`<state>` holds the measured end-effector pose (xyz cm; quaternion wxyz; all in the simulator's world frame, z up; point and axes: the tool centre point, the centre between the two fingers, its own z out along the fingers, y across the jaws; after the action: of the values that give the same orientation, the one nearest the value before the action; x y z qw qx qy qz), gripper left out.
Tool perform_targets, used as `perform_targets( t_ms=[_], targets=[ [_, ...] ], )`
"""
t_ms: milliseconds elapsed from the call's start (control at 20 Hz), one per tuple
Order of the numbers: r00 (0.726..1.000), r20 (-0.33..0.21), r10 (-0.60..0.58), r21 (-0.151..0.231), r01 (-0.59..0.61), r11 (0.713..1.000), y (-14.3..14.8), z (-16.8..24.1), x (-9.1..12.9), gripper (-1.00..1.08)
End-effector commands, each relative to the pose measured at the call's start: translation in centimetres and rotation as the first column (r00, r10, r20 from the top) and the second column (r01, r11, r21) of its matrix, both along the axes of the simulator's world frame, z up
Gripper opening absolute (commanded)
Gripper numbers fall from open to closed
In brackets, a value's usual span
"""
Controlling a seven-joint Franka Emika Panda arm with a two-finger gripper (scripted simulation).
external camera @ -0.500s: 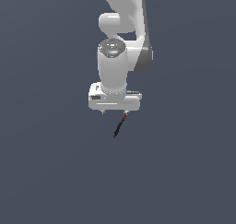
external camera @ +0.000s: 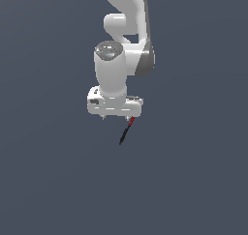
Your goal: Pick up the object and move it to a goal position.
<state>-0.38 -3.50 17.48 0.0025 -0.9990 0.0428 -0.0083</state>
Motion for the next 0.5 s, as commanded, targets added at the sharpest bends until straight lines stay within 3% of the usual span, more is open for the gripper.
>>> perform_targets(
  t_ms=[0, 450],
  targets=[
    [1.000, 0.003, -0.013, 0.001, 0.013, 1.000, -0.43, -0.09, -0.03, 1.00],
    [1.000, 0.002, -0.019, 0.001, 0.019, 1.000, -0.14, -0.43, -0.11, 1.00]
  ],
)
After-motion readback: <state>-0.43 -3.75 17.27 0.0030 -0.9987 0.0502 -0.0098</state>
